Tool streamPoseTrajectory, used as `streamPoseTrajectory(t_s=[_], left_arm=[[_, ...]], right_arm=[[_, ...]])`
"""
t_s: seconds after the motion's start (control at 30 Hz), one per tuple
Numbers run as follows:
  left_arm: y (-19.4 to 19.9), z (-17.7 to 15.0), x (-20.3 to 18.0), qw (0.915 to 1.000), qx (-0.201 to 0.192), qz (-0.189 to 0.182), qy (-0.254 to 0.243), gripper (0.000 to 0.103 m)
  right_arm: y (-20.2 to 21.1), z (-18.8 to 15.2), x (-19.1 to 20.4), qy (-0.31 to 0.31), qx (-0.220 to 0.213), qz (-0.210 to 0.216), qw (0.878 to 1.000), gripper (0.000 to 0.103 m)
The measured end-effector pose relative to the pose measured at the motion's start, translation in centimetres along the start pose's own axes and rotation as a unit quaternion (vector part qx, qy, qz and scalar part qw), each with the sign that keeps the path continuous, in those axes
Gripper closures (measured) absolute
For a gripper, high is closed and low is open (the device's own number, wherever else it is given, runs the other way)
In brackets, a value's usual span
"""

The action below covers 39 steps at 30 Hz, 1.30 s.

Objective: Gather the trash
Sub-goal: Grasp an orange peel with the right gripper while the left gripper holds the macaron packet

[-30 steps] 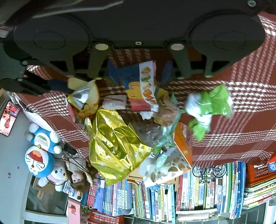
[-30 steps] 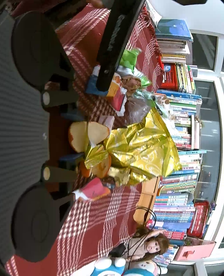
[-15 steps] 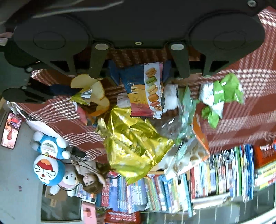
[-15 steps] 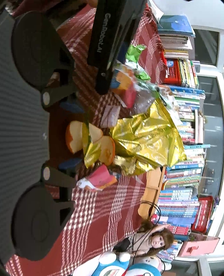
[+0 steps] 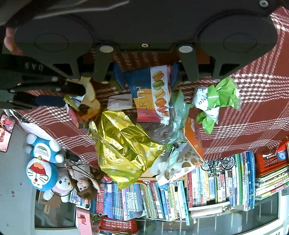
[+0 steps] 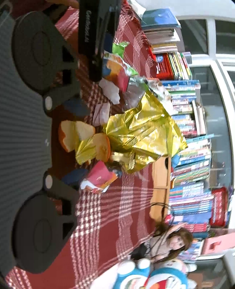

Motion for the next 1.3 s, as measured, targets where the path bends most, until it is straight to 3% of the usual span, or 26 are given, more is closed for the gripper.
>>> streamPoseTrajectory(t_s=[0.03,0.07,0.17,0.27,0.67,0.73,0.8,0.83,1.03,1.1,1.3], left_arm=[[0.1,0.0,0.0,1.0000,-0.001,0.001,0.000,0.054],[0.2,0.0,0.1,1.0000,-0.002,0.001,0.000,0.054],[0.5,0.1,0.0,1.0000,-0.008,0.001,-0.003,0.054],[1.0,0.1,0.0,0.9999,-0.014,0.002,-0.006,0.054],[4.6,-0.4,0.0,0.9992,-0.029,-0.019,-0.022,0.054],[4.8,-0.6,0.2,0.9993,-0.028,-0.016,-0.020,0.054],[4.9,-0.6,0.5,0.9994,-0.027,-0.012,-0.017,0.054],[4.9,-0.7,0.7,0.9995,-0.027,-0.010,-0.016,0.054],[5.0,-1.0,1.0,0.9996,-0.025,-0.007,-0.015,0.054],[5.1,-1.1,1.1,0.9996,-0.024,-0.005,-0.015,0.054],[5.3,-1.3,1.4,0.9995,-0.027,-0.002,-0.015,0.054]], right_arm=[[-0.2,0.0,-0.1,-0.006,0.007,0.003,1.000,0.055],[-0.4,-0.1,-0.1,-0.011,0.012,0.004,1.000,0.068],[-0.4,-0.3,0.0,-0.015,0.006,0.003,1.000,0.077],[-0.1,-0.1,0.3,-0.009,0.000,-0.005,1.000,0.097],[2.4,0.5,0.4,-0.010,-0.027,-0.007,1.000,0.096],[2.5,0.3,0.6,-0.015,-0.030,-0.002,0.999,0.081],[2.4,0.2,1.2,-0.003,-0.027,0.002,1.000,0.039],[2.3,0.1,1.8,0.011,-0.025,0.001,1.000,0.036],[-0.5,-0.3,4.3,0.077,0.018,-0.024,0.997,0.035],[-1.2,-0.4,4.3,0.073,0.028,-0.032,0.996,0.060],[-0.4,0.1,3.9,0.052,0.015,-0.035,0.998,0.081]])
Point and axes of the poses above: each gripper's, at about its wrist camera, not at the fingertips, and y roughly against the way its jaws point, x to its left, z to its top, the point moved 2 cm from there along -y, roughly the way its jaws point, and after that the axes turned 15 degrees about y, right-handed, at the moved point
